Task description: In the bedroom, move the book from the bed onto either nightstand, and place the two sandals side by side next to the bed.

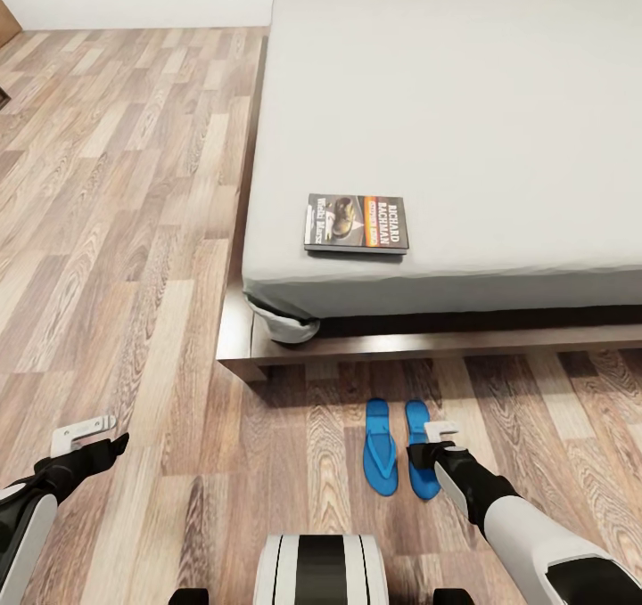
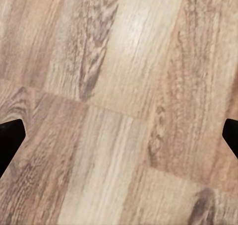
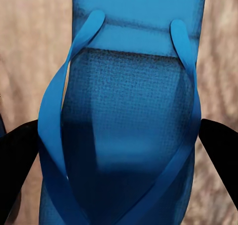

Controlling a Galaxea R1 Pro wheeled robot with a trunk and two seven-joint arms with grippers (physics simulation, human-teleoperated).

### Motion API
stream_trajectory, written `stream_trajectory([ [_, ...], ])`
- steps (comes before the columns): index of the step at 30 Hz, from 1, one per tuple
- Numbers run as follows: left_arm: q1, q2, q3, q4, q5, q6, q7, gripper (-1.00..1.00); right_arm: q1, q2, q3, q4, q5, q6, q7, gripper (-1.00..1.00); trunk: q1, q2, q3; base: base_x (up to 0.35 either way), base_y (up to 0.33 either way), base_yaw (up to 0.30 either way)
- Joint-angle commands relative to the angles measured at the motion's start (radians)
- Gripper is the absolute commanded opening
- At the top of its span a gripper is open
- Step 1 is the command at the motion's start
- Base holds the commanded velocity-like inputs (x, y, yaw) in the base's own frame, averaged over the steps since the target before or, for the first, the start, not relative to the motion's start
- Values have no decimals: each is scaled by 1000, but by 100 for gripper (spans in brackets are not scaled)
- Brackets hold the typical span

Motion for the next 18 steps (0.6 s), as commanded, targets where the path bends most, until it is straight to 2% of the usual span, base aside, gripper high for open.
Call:
stream_trajectory([
  [1,0,0,0,-1,10,5,7,100,0,-1,8,-4,-11,5,-4,-100,0,0,-1,0,0,0],
  [14,0,0,0,-1,10,4,7,100,0,-1,7,-9,-10,-11,2,-100,0,0,-1,0,0,0],
  [15,0,0,0,-1,10,4,7,100,0,-1,7,-9,-10,-11,1,100,0,0,-1,0,0,0],
  [18,0,0,0,-1,10,4,7,100,0,-1,8,-9,-10,-11,1,100,0,0,-1,0,0,0],
])
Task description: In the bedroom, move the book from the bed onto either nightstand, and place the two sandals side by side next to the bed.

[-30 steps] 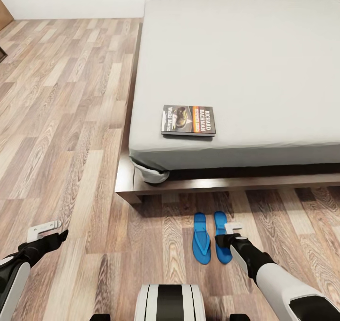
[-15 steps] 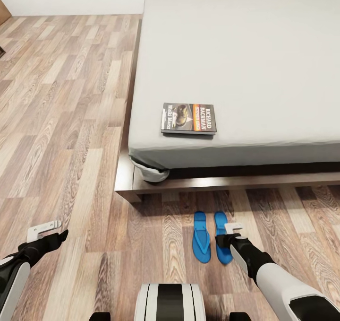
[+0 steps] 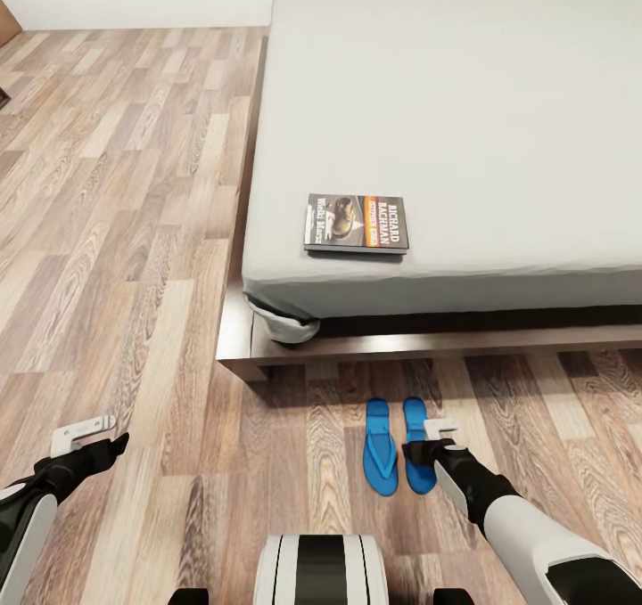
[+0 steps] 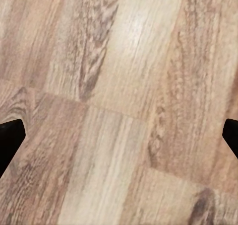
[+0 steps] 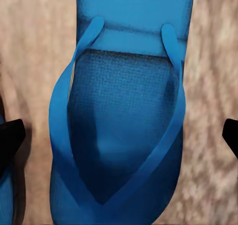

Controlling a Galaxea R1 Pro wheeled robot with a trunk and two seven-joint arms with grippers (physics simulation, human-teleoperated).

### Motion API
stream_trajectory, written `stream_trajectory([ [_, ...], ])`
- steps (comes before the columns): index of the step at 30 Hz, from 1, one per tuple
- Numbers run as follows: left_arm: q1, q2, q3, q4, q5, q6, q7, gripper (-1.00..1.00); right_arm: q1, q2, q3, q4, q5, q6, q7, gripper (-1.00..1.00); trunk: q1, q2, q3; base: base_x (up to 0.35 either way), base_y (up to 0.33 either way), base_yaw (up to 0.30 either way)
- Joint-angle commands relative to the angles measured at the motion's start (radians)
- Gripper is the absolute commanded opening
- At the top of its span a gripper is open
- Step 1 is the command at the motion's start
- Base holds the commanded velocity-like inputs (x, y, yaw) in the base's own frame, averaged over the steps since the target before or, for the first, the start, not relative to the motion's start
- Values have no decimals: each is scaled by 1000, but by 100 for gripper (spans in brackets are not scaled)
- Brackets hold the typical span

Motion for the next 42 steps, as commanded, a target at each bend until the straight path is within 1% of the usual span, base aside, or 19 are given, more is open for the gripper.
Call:
stream_trajectory([
  [1,0,0,0,-1,10,5,7,100,0,-1,8,-2,-10,6,-4,100,0,0,-1,0,0,0],
  [8,0,0,0,-1,11,5,7,100,0,-1,9,-2,-10,4,-4,100,0,0,-1,0,0,0],
  [23,0,0,0,-1,11,6,7,100,0,-1,7,-3,-10,5,-9,100,-7,3,57,0,0,0],
  [24,-6,3,-6,5,16,7,1,100,-6,5,4,2,-8,0,-3,100,-7,3,57,0,0,0],
  [29,-14,3,-7,18,45,6,-2,100,-25,2,5,10,-8,-28,-7,100,-7,3,57,0,0,0],
  [31,-14,1,-6,15,56,5,-2,100,-25,0,5,3,-8,-20,-11,100,-7,3,57,0,0,0],
  [36,-14,-6,-4,14,56,6,-3,100,-26,-1,5,-1,-8,-5,-13,100,-7,3,57,0,26,0],
  [42,-14,-7,-2,14,57,6,-3,100,-26,-1,5,-2,-8,-3,-14,100,-7,3,57,0,205,0],
])
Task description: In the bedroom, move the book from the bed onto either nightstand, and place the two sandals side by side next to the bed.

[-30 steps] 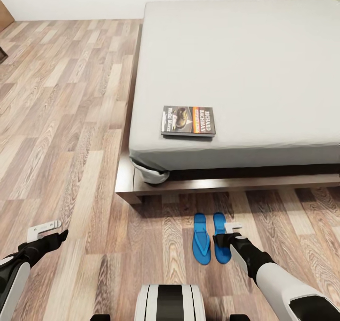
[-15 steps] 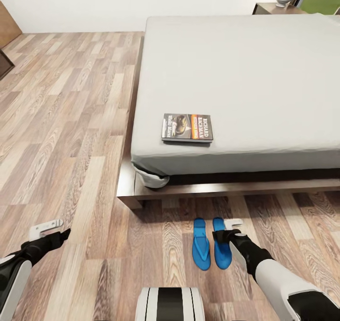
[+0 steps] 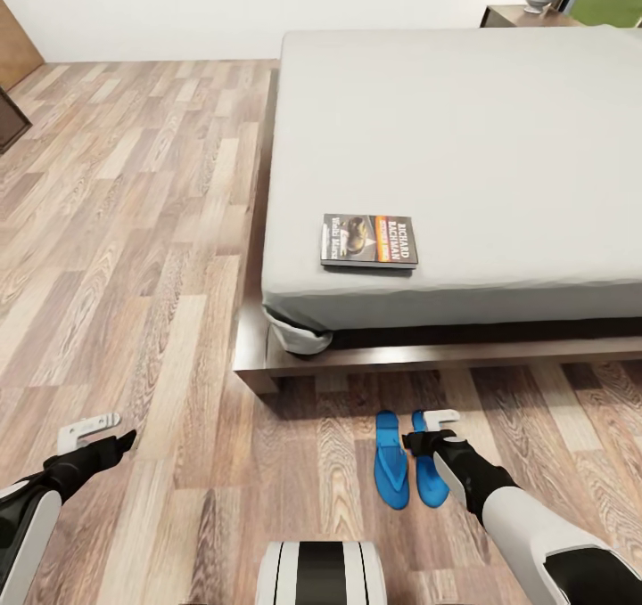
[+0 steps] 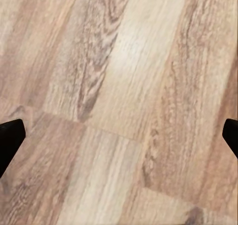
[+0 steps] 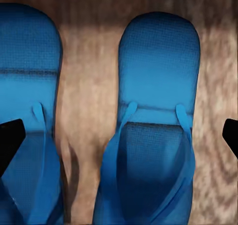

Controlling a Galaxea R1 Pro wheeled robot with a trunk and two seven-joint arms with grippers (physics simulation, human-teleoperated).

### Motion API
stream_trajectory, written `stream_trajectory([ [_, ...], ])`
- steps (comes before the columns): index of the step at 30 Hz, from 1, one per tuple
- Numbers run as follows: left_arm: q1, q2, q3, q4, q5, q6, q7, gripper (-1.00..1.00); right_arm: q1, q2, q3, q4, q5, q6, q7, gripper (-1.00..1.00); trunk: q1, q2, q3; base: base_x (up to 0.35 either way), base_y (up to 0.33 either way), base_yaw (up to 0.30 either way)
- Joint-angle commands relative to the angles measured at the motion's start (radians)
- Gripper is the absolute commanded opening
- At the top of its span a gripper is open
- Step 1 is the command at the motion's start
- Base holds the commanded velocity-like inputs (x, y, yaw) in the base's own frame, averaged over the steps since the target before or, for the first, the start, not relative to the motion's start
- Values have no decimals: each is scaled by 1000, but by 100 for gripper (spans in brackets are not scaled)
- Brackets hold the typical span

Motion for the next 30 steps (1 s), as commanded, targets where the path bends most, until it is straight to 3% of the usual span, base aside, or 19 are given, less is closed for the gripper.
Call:
stream_trajectory([
  [1,0,0,0,-1,11,5,6,100,0,-1,9,-3,-10,6,-5,100,0,0,-1,0,265,0],
  [30,0,0,1,-1,11,5,6,100,0,-1,9,-3,-10,4,-5,100,0,0,-1,0,278,0],
])
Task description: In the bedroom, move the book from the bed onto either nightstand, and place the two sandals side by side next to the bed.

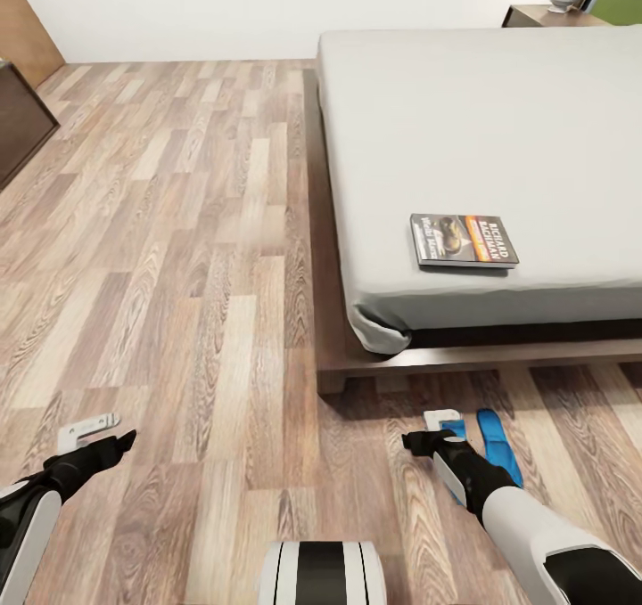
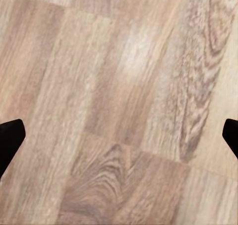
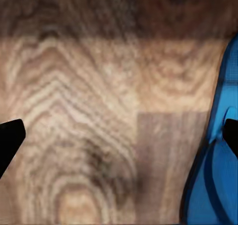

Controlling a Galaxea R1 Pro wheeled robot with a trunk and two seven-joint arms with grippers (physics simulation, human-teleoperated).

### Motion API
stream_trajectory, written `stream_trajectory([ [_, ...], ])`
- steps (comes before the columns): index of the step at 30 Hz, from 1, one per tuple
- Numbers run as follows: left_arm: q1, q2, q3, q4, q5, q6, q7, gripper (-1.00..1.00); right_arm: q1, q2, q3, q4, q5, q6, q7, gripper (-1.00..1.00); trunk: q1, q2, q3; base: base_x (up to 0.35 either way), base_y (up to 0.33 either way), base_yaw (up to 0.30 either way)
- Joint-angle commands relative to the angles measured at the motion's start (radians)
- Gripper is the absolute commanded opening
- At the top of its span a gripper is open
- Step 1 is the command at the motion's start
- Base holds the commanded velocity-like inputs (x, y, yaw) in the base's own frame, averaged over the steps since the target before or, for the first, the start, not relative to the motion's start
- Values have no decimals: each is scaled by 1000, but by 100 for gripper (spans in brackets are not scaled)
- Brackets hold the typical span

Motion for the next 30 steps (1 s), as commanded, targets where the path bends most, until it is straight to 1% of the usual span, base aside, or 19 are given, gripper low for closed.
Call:
stream_trajectory([
  [1,0,0,0,0,10,4,6,100,0,-1,8,-2,-10,6,-5,100,0,0,-1,0,279,0],
  [30,0,0,-1,0,11,4,6,100,0,-1,8,-2,-10,3,-5,100,0,0,-1,0,281,-1],
])
